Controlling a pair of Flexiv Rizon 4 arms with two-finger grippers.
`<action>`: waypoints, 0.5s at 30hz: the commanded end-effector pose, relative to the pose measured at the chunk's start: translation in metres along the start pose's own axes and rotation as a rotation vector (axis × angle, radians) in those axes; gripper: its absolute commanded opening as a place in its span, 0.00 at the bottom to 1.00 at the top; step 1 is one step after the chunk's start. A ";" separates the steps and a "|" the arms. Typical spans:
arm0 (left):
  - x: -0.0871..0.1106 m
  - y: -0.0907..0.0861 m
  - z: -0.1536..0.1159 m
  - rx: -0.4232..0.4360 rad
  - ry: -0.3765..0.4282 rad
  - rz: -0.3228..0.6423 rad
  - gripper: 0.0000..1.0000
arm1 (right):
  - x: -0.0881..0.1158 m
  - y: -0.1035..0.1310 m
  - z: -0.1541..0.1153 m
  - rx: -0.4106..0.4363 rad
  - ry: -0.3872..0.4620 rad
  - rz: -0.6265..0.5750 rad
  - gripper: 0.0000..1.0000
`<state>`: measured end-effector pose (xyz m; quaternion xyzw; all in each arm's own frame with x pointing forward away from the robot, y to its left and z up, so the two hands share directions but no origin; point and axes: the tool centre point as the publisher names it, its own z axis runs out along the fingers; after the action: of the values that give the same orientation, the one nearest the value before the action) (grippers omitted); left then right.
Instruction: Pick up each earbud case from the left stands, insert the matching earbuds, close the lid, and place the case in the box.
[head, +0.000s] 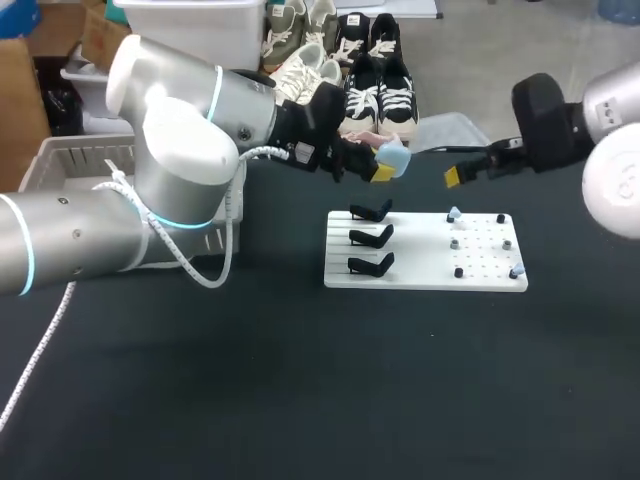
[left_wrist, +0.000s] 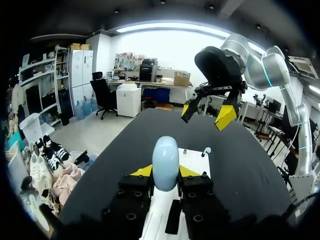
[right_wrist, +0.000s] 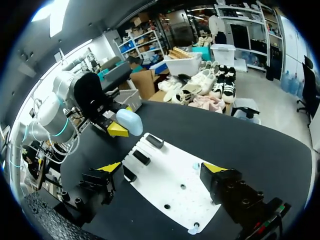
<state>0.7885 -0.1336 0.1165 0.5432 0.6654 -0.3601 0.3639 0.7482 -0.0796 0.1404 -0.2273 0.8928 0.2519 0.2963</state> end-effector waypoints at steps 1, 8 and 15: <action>0.000 -0.013 -0.002 -0.035 -0.009 0.006 0.00 | -0.010 -0.001 0.012 -0.084 0.022 -0.011 1.00; -0.002 -0.022 0.003 -0.018 -0.019 0.013 0.00 | -0.016 0.004 0.026 -0.101 0.051 -0.030 1.00; -0.003 -0.028 0.007 -0.009 -0.019 0.026 0.00 | -0.019 0.007 0.032 -0.116 0.060 -0.041 1.00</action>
<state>0.7651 -0.1454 0.1186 0.5481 0.6560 -0.3592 0.3744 0.7662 -0.0509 0.1339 -0.2643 0.8849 0.2754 0.2670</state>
